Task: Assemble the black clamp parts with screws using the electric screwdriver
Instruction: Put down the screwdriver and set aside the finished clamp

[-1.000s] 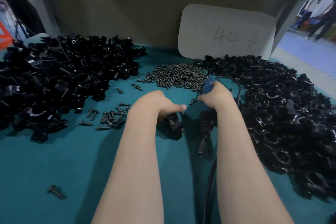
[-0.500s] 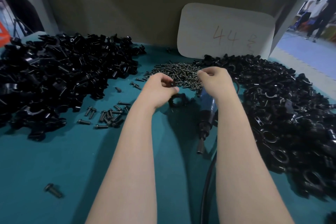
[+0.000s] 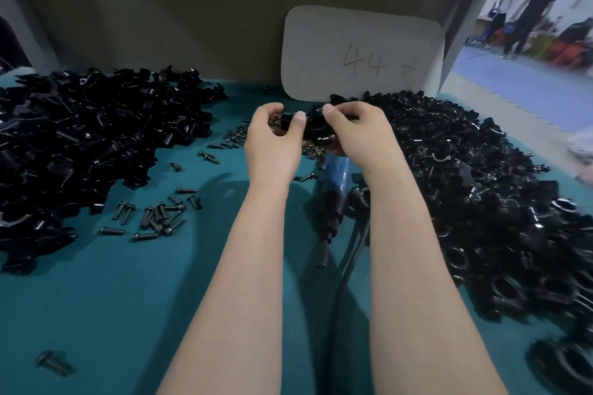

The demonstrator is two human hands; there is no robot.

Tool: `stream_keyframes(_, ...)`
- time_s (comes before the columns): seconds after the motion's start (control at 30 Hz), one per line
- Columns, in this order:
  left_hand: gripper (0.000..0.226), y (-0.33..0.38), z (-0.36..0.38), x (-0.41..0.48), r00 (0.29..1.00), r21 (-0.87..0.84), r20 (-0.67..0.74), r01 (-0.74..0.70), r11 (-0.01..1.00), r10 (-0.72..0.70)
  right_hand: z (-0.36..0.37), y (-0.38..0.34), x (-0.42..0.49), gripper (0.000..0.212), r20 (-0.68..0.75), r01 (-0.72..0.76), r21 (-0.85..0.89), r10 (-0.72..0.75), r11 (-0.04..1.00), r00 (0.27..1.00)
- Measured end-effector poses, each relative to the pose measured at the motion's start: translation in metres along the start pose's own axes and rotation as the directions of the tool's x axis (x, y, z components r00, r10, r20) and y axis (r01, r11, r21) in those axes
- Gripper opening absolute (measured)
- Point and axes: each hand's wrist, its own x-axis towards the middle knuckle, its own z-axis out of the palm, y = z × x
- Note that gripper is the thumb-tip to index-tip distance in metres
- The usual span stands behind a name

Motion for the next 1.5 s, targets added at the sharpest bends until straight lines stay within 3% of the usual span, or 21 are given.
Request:
stream_keyframes(0.17,0.017,0.016,0.077,-0.027,0.972,0.211,0.149,-0.211,0.955,0.182,-0.069,0.017,-0.009,0.019,-0.357,-0.116,-0.206,0.036,0.972,0.933)
stream_keyframes(0.27,0.028,0.022,0.128,-0.048,0.940,0.290,0.292,-0.263,0.920,0.177,-0.111,0.036,-0.020,0.024,-0.488,-0.263,-0.247,0.115,0.933,0.865)
stream_keyframes(0.4,0.030,0.009,0.174,-0.075,0.882,0.418,0.454,-0.335,0.844,0.125,-0.143,0.059,-0.028,0.029,-0.462,-0.414,-0.316,0.242,0.854,0.853)
stream_keyframes(0.5,0.033,0.003,0.188,-0.078,0.875,0.497,0.474,-0.360,0.790,0.101,-0.147,0.067,-0.029,0.030,-0.425,-0.420,-0.289,0.277,0.860,0.862)
stream_keyframes(0.6,0.035,-0.001,0.194,-0.073,0.839,0.573,0.545,-0.361,0.736,-0.013,-0.146,0.069,-0.028,0.034,-0.423,-0.409,-0.279,0.271,0.869,0.865)
stream_keyframes(0.7,0.040,-0.002,0.189,-0.067,0.839,0.521,0.543,-0.293,0.802,-0.047,-0.140,0.061,-0.026,0.035,-0.485,-0.371,-0.325,0.183,0.870,0.855)
stream_keyframes(0.87,0.022,0.013,0.153,-0.051,0.946,0.114,0.322,-0.069,0.991,0.029,-0.107,0.035,-0.018,0.031,-0.496,-0.161,-0.234,0.025,0.959,0.868)
stream_keyframes(1.03,0.010,0.022,0.073,-0.011,0.994,-0.166,-0.043,0.087,0.982,-0.096,-0.031,0.008,0.000,0.025,-0.273,0.011,-0.104,-0.039,0.995,0.961)
stream_keyframes(1.13,0.016,0.018,0.016,0.014,0.949,-0.259,-0.272,0.086,0.962,-0.158,0.035,-0.013,0.007,0.025,-0.030,0.089,-0.107,-0.093,0.990,0.995)
stream_keyframes(1.27,0.027,0.013,-0.050,0.036,0.850,-0.307,-0.486,0.054,0.950,-0.205,0.117,-0.031,0.006,0.033,0.250,0.145,-0.105,-0.115,0.984,0.961)
stream_keyframes(1.4,0.028,0.013,-0.093,0.047,0.790,-0.356,-0.565,0.025,0.934,-0.236,0.181,-0.036,0.009,0.049,0.399,0.263,-0.263,-0.143,0.928,0.906)
stream_keyframes(1.5,0.029,0.009,-0.109,0.054,0.776,-0.412,-0.576,-0.002,0.911,-0.258,0.209,-0.039,0.017,0.062,0.444,0.195,-0.318,-0.036,0.928,0.895)
